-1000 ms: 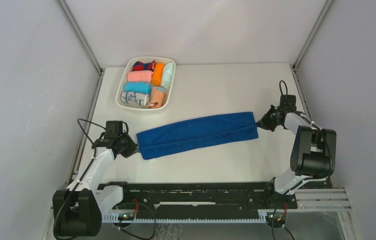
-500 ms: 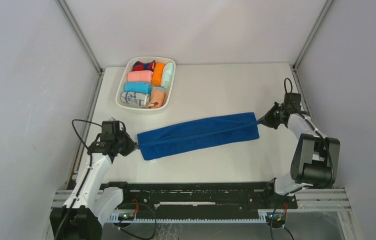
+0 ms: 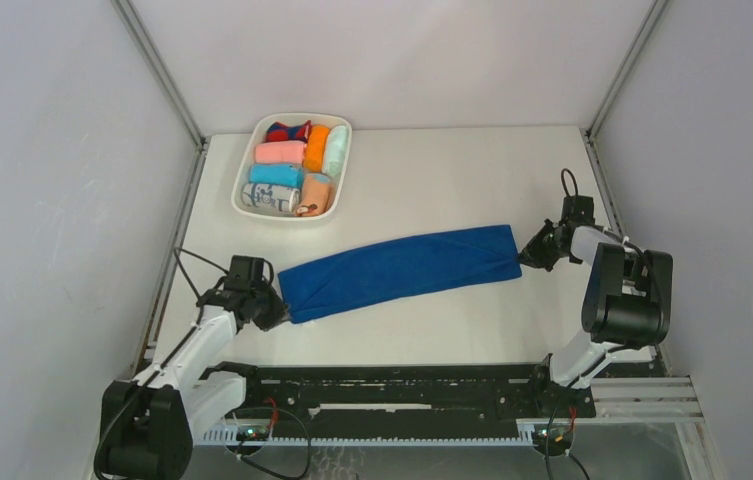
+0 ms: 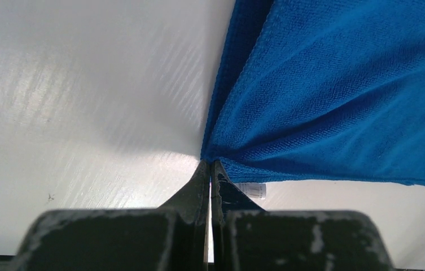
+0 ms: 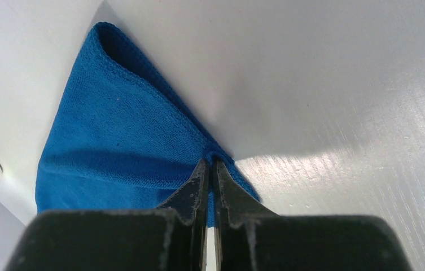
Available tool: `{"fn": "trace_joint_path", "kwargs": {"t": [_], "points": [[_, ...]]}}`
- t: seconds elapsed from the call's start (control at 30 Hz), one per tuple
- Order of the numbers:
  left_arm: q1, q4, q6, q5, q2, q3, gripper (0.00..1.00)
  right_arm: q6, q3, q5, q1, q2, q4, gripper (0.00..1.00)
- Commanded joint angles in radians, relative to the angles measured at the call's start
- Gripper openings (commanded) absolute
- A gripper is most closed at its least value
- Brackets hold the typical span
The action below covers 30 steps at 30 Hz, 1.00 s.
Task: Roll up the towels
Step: Fold the towel at the center of the board.
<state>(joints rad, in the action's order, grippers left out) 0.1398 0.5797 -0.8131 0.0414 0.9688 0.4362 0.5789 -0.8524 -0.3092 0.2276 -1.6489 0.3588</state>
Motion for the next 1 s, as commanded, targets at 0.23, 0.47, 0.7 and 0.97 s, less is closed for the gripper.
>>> {"fn": "trace_joint_path", "kwargs": {"t": [0.23,0.47,0.7,0.97], "points": [[0.006,-0.044,-0.028,-0.058,0.004,-0.025,0.00,-0.022,0.018,0.032,0.020,0.042,0.006,0.00],[0.005,0.018,-0.017,-0.075,-0.051,0.041,0.00,-0.017,0.017,0.023,0.024,0.133,0.035,0.00],[0.006,0.083,0.014,-0.084,-0.098,0.109,0.00,-0.019,0.017,0.016,0.030,0.198,0.077,0.00],[0.013,0.016,-0.016,-0.068,-0.060,0.015,0.00,-0.031,0.092,0.027,0.031,0.216,0.076,0.00]]}}
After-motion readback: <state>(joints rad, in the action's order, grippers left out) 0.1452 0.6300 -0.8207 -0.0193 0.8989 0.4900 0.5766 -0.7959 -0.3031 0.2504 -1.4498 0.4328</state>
